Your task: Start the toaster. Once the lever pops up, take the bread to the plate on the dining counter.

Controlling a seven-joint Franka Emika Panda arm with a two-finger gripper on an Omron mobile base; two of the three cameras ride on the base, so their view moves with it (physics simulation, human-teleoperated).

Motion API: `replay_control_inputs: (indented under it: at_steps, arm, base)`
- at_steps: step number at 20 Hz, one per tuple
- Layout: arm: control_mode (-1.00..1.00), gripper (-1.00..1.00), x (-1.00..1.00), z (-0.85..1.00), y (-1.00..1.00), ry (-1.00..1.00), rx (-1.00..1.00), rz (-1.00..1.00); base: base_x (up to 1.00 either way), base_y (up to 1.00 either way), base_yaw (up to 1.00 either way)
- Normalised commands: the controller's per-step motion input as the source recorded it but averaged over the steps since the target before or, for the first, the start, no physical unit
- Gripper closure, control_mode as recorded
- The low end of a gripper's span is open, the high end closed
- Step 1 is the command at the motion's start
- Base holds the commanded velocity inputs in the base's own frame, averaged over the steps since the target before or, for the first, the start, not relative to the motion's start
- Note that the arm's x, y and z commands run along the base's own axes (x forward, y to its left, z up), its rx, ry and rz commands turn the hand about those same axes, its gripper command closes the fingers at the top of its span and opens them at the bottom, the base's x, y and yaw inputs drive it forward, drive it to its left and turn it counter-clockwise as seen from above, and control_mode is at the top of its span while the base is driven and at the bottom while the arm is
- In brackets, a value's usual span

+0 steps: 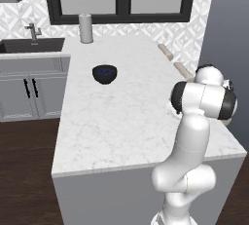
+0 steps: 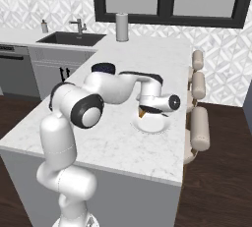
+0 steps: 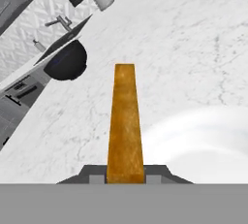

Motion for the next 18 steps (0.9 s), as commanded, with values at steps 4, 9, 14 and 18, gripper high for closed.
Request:
replay_control_inputs:
  at_steps: [4, 9, 14, 18]
  arm:
    - [-1.0, 1.0, -0.33, 0.0, 0.0, -0.08, 0.03, 0.0]
    - [-1.0, 1.0, -0.07, -0.12, 0.0, 0.0, 0.0, 0.0]
    - [-1.0, 1.0, 0.0, -0.22, -0.11, 0.0, 0.0, 0.0]
    - [-1.0, 1.0, 0.0, -0.33, -0.25, 0.0, 0.0, 0.0]
  base:
    - [0.0, 0.0, 0.0]
    - [0.0, 0.0, 0.0]
    - [0.0, 0.0, 0.0]
    - [0.0, 0.0, 0.0]
